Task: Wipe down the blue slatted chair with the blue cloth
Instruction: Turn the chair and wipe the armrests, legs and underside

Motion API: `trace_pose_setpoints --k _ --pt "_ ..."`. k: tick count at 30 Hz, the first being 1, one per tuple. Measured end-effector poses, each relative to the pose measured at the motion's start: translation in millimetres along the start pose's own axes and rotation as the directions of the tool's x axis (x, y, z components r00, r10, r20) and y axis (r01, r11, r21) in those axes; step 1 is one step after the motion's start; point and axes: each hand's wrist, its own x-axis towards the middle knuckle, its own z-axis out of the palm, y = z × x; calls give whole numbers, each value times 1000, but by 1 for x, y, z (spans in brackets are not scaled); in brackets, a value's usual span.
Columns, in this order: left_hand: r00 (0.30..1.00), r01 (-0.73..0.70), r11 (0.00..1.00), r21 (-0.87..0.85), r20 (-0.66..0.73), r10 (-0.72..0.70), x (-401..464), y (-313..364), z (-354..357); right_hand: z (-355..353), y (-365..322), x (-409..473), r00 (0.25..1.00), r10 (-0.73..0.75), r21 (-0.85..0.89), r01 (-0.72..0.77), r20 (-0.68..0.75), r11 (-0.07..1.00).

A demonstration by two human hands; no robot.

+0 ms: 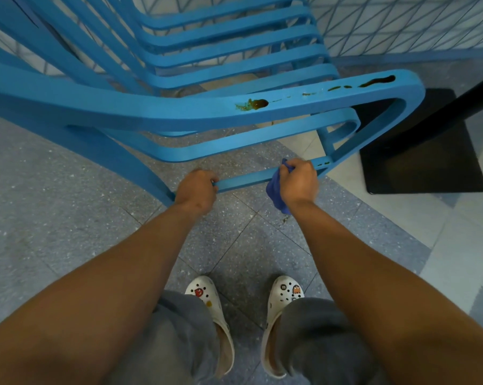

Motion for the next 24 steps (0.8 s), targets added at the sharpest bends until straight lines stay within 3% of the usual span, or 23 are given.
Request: trace_pose_setpoints --k 10,18,24 --pt "997 -76 997 14 33 76 -1 20 0 -12 3 -1 922 -293 -201 346 253 916" --pt "980 -174 985 -12 92 174 -3 41 2 -26 24 15 997 -75 -107 76 10 991" --pt "941 -281 957 65 213 262 -3 53 6 5 8 -17 987 -137 -17 139 86 990"
